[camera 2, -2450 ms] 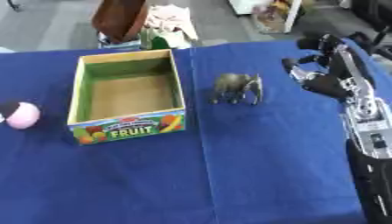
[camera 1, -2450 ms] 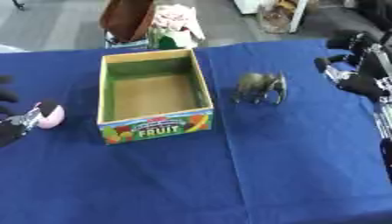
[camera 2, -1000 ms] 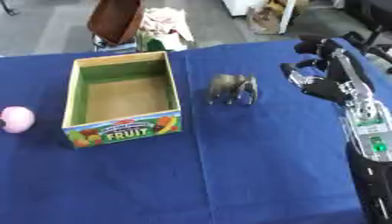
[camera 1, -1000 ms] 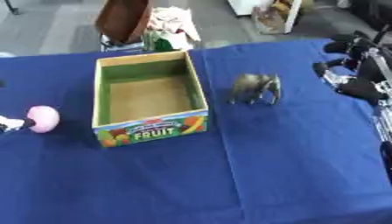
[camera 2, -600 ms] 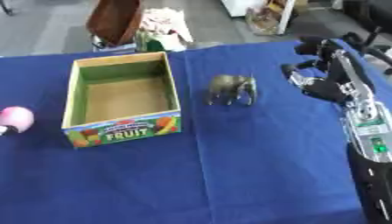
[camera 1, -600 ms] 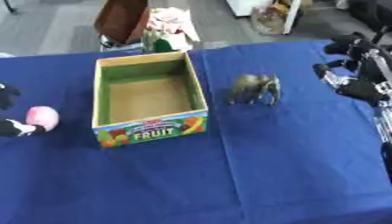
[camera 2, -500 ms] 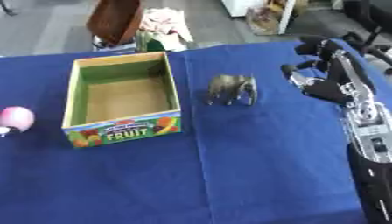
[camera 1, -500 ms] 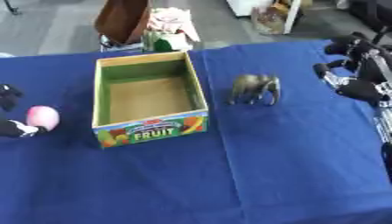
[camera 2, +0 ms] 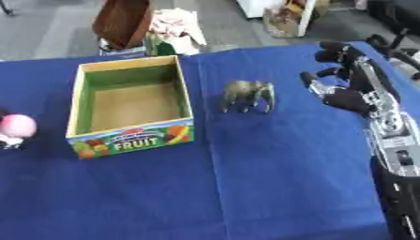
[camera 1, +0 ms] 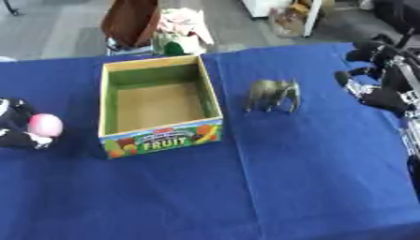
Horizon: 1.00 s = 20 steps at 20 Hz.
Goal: Pick up objects on the table and place them in the box.
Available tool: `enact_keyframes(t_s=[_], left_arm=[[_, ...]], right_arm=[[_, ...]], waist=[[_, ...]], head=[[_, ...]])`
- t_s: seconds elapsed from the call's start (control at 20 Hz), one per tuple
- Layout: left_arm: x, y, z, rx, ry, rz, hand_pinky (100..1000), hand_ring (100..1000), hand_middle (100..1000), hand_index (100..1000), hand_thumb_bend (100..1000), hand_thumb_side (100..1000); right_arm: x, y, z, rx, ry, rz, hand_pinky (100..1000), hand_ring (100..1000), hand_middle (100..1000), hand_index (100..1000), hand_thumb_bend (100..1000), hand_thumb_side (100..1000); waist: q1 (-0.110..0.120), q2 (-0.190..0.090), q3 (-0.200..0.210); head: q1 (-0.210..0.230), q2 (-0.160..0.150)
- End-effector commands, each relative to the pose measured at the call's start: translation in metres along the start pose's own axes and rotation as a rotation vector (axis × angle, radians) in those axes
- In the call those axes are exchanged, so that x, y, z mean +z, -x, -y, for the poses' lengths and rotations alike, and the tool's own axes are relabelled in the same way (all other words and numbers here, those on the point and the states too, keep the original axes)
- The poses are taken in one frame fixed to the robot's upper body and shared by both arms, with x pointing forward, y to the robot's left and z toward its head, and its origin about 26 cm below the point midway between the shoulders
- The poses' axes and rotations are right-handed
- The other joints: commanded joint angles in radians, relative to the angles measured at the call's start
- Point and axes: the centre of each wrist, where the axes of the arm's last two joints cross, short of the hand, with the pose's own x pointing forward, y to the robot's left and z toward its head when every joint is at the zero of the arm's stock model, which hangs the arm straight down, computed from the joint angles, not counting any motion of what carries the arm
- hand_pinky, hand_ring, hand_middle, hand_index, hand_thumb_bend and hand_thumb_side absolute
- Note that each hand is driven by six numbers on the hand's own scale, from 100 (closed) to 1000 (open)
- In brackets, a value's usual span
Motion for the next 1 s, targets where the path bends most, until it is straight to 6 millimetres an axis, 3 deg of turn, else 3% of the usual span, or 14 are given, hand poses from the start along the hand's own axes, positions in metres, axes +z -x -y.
enact_keyframes(t_s=[0.05, 0.15, 0.2, 0.3, 0.6, 0.85, 1.0], left_arm=[[-0.002, -0.003, -0.012, -0.016, -0.034, 0.005, 470, 507, 418, 557, 662, 189], [-0.002, -0.002, -0.01, -0.017, -0.043, -0.003, 443, 462, 354, 503, 576, 155], [-0.002, -0.002, -0.01, -0.019, -0.054, -0.006, 415, 413, 290, 449, 472, 116], [-0.002, -0.003, -0.01, -0.025, -0.078, -0.007, 388, 361, 224, 395, 394, 100], [-0.001, -0.015, -0.021, -0.003, -0.144, 0.035, 362, 333, 181, 357, 405, 100], [0.003, -0.048, -0.051, 0.013, -0.231, 0.142, 354, 332, 174, 352, 424, 110], [0.006, -0.06, -0.06, 0.015, -0.248, 0.173, 354, 332, 174, 352, 424, 110]], right_arm=[[-0.005, -0.008, 0.009, 0.017, 0.008, 0.026, 657, 804, 692, 842, 402, 202], [-0.005, -0.008, 0.009, 0.017, 0.007, 0.026, 657, 804, 692, 843, 402, 202], [-0.005, -0.008, 0.009, 0.017, 0.007, 0.026, 657, 804, 692, 843, 402, 202], [-0.005, -0.008, 0.009, 0.017, 0.007, 0.027, 657, 804, 692, 843, 401, 202], [-0.005, -0.008, 0.009, 0.018, 0.006, 0.026, 657, 803, 692, 843, 401, 202], [-0.005, -0.007, 0.009, 0.017, 0.004, 0.024, 656, 803, 692, 843, 401, 201], [-0.004, -0.007, 0.008, 0.016, 0.003, 0.024, 656, 803, 692, 843, 401, 201]], waist=[[0.0, -0.013, -0.001], [0.001, -0.013, -0.002], [0.001, -0.013, -0.002], [0.001, -0.013, -0.003], [0.002, -0.015, -0.005], [0.003, -0.019, -0.007], [0.004, -0.02, -0.008]], head=[[0.001, -0.001], [0.001, -0.001], [0.001, -0.001], [0.001, -0.001], [0.0, 0.0], [0.001, 0.001], [0.002, 0.001]])
